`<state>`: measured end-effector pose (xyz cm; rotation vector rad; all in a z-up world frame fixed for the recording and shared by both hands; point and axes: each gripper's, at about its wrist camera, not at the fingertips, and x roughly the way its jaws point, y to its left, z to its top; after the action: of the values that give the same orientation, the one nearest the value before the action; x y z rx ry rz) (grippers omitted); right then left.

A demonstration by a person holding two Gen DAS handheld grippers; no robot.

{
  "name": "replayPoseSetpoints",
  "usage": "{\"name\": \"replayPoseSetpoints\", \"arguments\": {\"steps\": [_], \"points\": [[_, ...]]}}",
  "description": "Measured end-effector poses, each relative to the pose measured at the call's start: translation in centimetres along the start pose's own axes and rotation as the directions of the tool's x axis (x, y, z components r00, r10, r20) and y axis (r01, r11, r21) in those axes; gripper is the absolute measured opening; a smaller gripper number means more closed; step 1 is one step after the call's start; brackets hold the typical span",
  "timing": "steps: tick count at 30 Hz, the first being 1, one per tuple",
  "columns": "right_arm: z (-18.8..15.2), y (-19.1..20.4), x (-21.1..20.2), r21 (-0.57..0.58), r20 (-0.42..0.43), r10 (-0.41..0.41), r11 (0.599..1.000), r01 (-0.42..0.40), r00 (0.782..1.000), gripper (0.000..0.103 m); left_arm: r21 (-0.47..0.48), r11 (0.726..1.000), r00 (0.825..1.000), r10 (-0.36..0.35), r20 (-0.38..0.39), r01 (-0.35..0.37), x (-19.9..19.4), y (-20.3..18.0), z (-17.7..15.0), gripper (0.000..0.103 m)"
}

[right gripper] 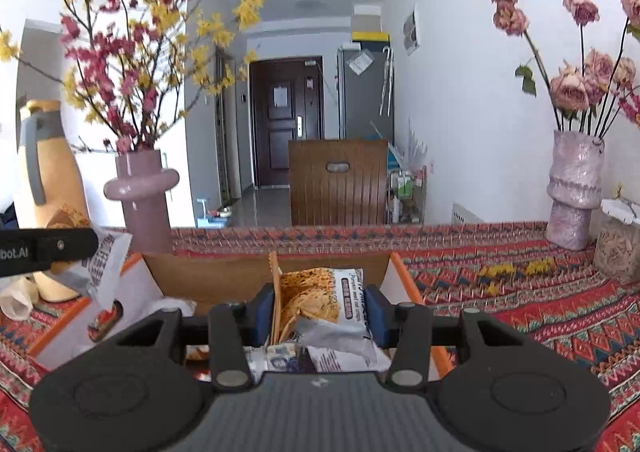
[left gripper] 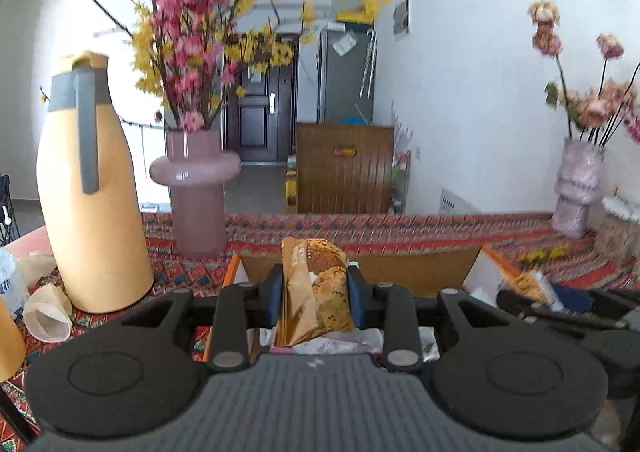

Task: Organize snacks
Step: 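Carry both cookie packets toward the open box with both grippers, then open both grippers to drop the cookie packets into the box, then move both open grippers from the box back to the snack pile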

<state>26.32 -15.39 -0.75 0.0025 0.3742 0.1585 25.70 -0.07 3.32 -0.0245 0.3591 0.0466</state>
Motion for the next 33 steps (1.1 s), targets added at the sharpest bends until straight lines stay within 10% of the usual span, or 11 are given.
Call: {"name": "replayPoseSetpoints", "arguments": {"steps": [8, 13, 15, 33], "points": [[-1.2, 0.3, 1.5, -0.018, -0.05, -0.016, 1.0, 0.015, 0.999, 0.048, -0.019, 1.0, 1.0, -0.002, -0.024, 0.002, 1.1, 0.6, -1.0, 0.038], [-1.4, 0.1, 1.4, -0.004, -0.048, -0.018, 1.0, 0.018, 0.999, 0.077, -0.058, 0.998, 1.0, 0.024, 0.013, -0.024, 0.5, 1.3, -1.1, 0.102], [-1.4, -0.1, 1.2, 0.008, -0.044, -0.017, 1.0, 0.017, 0.999, 0.102, -0.081, 0.996, 0.999, 0.034, 0.031, -0.031, 0.1, 1.6, -1.0, 0.103], [-1.5, -0.3, 0.7, 0.022, -0.032, -0.022, 1.0, 0.022, 0.999, 0.103, -0.073, 0.996, 0.998, 0.056, 0.013, -0.055, -0.3, 1.4, -0.7, 0.103]]}}
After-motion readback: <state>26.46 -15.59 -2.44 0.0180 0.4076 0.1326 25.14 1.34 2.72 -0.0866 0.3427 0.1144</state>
